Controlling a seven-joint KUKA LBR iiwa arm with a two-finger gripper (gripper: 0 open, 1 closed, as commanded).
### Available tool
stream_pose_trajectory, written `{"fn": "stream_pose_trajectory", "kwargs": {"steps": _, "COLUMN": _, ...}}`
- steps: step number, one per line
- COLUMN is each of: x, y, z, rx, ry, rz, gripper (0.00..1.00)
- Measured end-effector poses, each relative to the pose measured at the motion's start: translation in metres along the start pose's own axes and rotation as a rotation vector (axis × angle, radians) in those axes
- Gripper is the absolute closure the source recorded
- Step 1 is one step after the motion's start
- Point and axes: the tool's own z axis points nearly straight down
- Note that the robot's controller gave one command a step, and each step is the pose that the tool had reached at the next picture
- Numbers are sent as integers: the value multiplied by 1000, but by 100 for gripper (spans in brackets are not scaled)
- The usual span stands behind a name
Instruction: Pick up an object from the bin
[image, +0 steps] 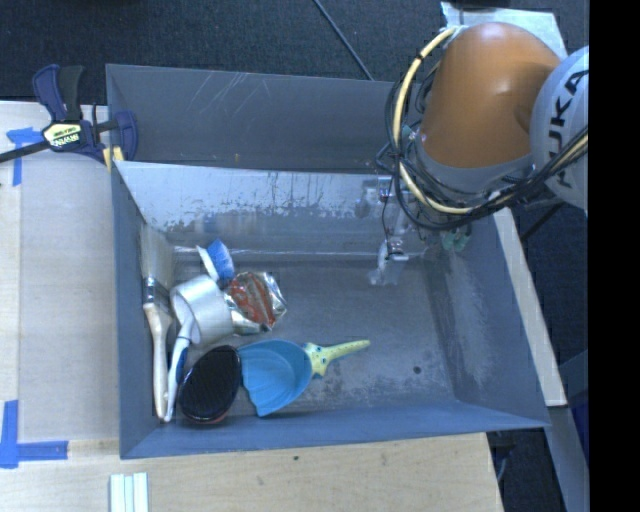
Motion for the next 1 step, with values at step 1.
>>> {"fn": "stream_pose_trajectory", "kwargs": {"steps": 1, "x": -1, "y": 0, "z": -4, "rx": 0, "ry": -7, "rz": 0, "gripper": 0}}
